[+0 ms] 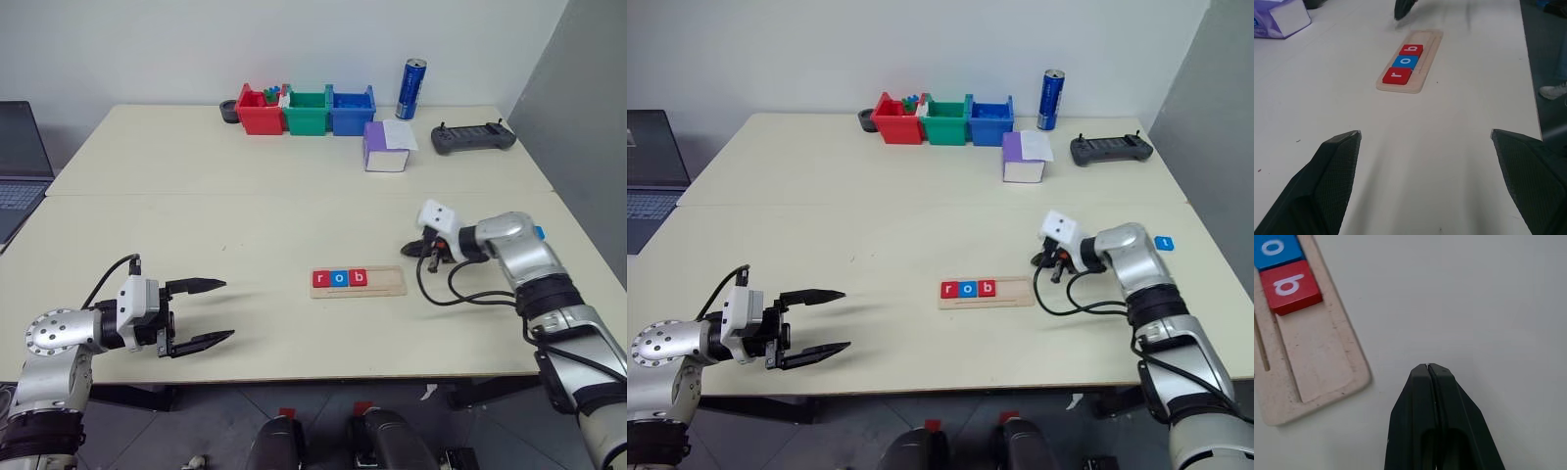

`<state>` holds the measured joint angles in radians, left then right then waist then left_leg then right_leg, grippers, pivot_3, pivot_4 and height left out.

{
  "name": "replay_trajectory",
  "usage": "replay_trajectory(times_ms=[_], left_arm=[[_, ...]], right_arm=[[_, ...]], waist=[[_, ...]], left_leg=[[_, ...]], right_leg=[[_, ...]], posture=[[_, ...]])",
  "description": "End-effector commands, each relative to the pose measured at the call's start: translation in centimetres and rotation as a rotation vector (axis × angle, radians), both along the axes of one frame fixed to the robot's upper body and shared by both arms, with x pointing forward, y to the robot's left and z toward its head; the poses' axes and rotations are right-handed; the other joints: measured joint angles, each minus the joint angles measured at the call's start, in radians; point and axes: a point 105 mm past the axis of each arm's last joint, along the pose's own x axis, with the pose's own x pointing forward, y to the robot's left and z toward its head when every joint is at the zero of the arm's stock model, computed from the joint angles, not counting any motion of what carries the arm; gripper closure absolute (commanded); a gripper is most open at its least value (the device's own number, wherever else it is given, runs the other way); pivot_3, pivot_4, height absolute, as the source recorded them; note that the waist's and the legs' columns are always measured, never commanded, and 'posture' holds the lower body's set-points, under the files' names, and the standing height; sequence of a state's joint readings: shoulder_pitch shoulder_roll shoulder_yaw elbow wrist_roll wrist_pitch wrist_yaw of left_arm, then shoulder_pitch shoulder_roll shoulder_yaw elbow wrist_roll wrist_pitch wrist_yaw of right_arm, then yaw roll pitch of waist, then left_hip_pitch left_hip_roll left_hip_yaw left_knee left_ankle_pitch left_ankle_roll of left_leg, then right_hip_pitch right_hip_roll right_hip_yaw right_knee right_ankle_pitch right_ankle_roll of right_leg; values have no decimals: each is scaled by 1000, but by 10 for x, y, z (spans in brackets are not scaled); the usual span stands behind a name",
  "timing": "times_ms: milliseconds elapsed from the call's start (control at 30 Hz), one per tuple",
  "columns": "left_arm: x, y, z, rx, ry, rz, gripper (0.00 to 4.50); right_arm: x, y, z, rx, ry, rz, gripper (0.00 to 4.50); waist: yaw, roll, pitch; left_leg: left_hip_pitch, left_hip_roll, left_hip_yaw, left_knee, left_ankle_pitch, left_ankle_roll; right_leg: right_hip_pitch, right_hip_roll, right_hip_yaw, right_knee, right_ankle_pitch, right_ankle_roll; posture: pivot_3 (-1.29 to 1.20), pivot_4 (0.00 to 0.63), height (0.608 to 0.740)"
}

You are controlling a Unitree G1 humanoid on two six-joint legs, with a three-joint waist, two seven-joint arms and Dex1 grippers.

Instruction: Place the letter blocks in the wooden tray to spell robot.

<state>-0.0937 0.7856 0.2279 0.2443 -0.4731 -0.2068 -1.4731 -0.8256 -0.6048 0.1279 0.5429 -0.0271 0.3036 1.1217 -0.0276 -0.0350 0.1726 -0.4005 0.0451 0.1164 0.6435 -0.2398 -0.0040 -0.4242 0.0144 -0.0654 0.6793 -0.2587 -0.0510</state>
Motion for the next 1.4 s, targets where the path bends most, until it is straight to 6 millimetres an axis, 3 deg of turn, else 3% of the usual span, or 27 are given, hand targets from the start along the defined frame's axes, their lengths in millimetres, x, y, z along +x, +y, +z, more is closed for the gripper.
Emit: replay_trajectory(times_ms=[33, 100, 333, 433, 733, 1067, 1400], left_arm=[[-2, 1, 5, 5, -29, -4, 0], [-4, 0, 3, -2, -23, -6, 0], [-1, -5, 1, -15, -13, -16, 0], [2, -6, 2, -12, -14, -24, 0], [7, -6, 4, -5, -17, -37, 0], [5, -7, 3, -8, -13, -42, 0], [4, -6, 3, -4, -11, -41, 0]], right_arm=[[5, -45, 53, 260, -130, -279, 4109], [-2, -69, 48, 283, -138, -403, 3588], [-17, -133, 13, 251, -120, -824, 1089], [-18, -143, -1, 273, -80, -910, 87], [-15, -148, -12, 293, -59, -1008, 39], [-9, -109, -15, 329, -31, -899, 39], [1, -107, -18, 300, -50, -926, 39]], waist=[[0, 0, 0], [2, 0, 0], [-4, 1, 0], [-6, 1, 0], [-3, 1, 0], [-4, 1, 0], [-4, 1, 0]], left_leg=[[0, 0, 0, 0, 0, 0], [0, 0, 0, 0, 0, 0], [0, 0, 0, 0, 0, -1], [1, 0, 1, 0, 0, -1], [0, 0, 1, -1, 0, -1], [0, 0, 1, -1, 0, -1], [0, 0, 1, -1, 0, -1]], right_leg=[[0, 0, 0, 0, 0, 0], [0, 0, 0, 0, 0, 0], [0, 0, 0, 0, 0, 0], [-1, 0, 0, 1, 0, 0], [-1, 1, 1, 0, 0, 0], [-1, 1, 1, 0, 0, 0], [-1, 1, 1, 0, 0, 0]], posture=[[0, 150, 740], [0, 150, 740], [0, 150, 740], [0, 150, 740], [0, 150, 740], [0, 150, 740], [0, 150, 740]])
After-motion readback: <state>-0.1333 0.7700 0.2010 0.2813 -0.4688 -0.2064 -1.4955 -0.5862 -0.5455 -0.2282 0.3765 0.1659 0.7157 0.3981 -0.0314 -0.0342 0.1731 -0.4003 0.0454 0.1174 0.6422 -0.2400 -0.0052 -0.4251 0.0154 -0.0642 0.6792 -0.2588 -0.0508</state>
